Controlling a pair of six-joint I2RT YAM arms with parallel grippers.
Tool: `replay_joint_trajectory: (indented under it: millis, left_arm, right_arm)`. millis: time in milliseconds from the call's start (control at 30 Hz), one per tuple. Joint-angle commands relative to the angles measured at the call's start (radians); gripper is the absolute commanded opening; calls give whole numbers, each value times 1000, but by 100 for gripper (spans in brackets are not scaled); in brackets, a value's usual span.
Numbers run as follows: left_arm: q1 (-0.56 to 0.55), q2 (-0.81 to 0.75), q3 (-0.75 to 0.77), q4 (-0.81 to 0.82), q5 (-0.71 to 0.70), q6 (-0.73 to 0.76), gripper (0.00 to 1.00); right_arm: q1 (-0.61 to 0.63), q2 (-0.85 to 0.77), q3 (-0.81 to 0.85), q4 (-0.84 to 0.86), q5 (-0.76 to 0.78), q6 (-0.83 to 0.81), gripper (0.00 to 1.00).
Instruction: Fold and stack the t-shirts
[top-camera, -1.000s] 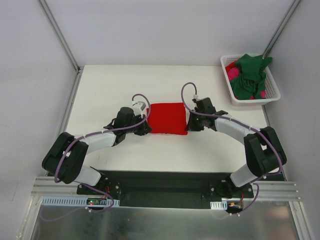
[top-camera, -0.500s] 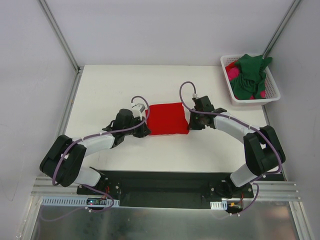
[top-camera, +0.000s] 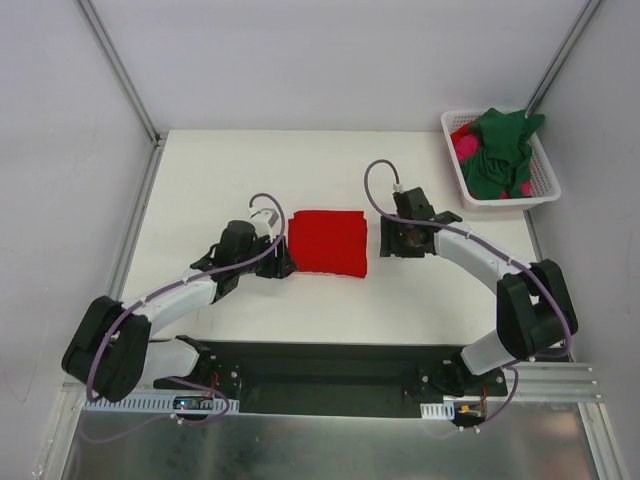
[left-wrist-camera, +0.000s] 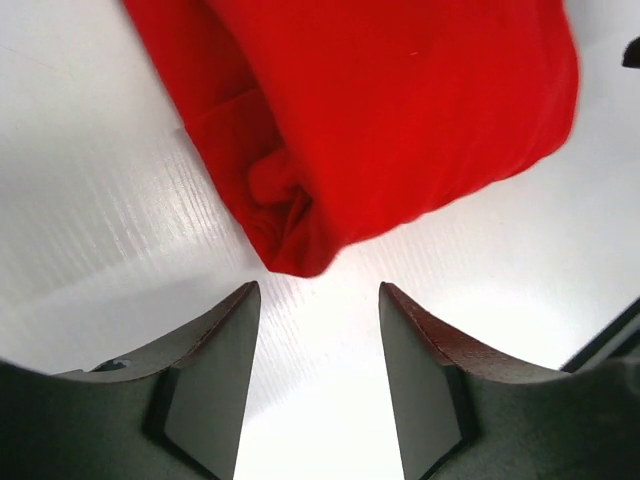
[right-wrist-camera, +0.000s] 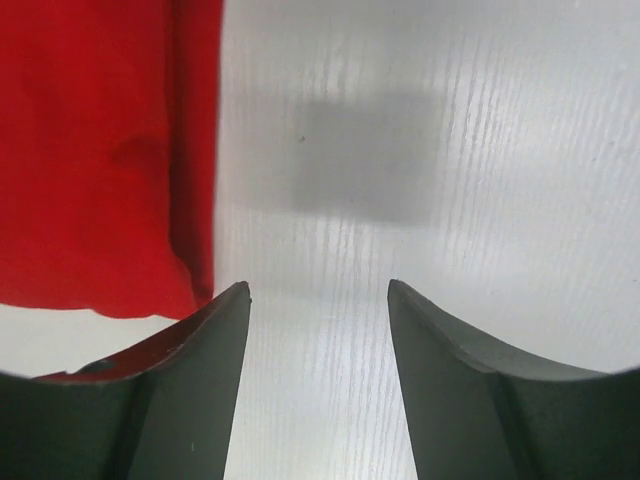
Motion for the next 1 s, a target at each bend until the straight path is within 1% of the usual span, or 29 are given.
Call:
replay_joint_trajectory:
  millis: [0, 100, 133, 167, 200, 267, 300, 333, 367, 400, 433, 467, 500, 533, 567, 600, 667, 700, 767, 800, 833, 967]
  left_arm:
    - [-1, -157, 32, -77, -3, -6, 52]
    - [1, -269, 69, -122, -14, -10, 55]
    - [1, -281, 79, -125, -15, -13, 56]
    - [-1, -289, 92, -127, -15, -13, 57]
    - [-1, -285, 124, -127, -12, -15, 57]
    - [-1, -260, 164, -113, 5, -18, 57]
    - [1, -216, 193, -93, 29, -18, 55]
    - [1, -191, 205, -70, 48, -25, 52]
    - [-1, -165, 216, -14, 66, -30, 44]
    - [-1, -115, 234, 19, 86, -36, 24]
    - [-1, -91, 239, 56, 123, -59, 11]
    - [1, -70, 242, 101, 137, -74, 0]
    - [2, -24, 245, 173, 152, -88, 0]
    - [2, 1, 248, 215, 184, -101, 0]
    - [4, 27, 251, 246, 201, -131, 0]
    - [7, 80, 256, 314, 219, -150, 0]
    - [7, 137, 259, 381, 291, -208, 0]
    - [8, 194, 262, 421, 314, -229, 0]
    - [8, 251, 267, 533, 377, -291, 0]
    - [7, 304, 270, 571, 394, -312, 0]
    - [8, 329, 273, 644, 407, -347, 0]
    - [10, 424, 303, 729, 439, -389, 0]
  right_arm:
    - [-1, -103, 91, -50, 38, -38, 62]
    - [-1, -121, 122, -58, -13, -45, 63]
    - [-1, -124, 127, -47, -25, -44, 63]
    - [1, -127, 131, -37, -74, -44, 63]
    - [1, -126, 141, -12, -143, -42, 63]
    - [-1, -118, 150, 14, -208, -27, 63]
    - [-2, -112, 153, 46, -270, -21, 63]
    - [-2, -94, 159, 65, -298, -10, 63]
    - [-4, -83, 162, 80, -327, 11, 64]
    - [-4, -72, 168, 117, -388, 24, 62]
    - [-5, -52, 173, 138, -416, 33, 57]
    - [-5, -45, 174, 157, -442, 56, 49]
    - [-7, -37, 179, 189, -471, 65, 29]
    - [-7, -23, 182, 204, -485, 74, 17]
    - [-9, -12, 185, 218, -496, 82, 5]
    - [-7, -5, 188, 232, -519, 93, 1]
    - [-12, 26, 199, 253, -557, 104, 1]
    - [-12, 34, 200, 266, -586, 114, 2]
    - [-13, 66, 204, 276, -613, 122, 2]
    - [-12, 76, 202, 299, -639, 128, 1]
    - [-15, 87, 197, 310, -648, 140, 1]
    - [-24, 147, 184, 391, -691, 192, 1]
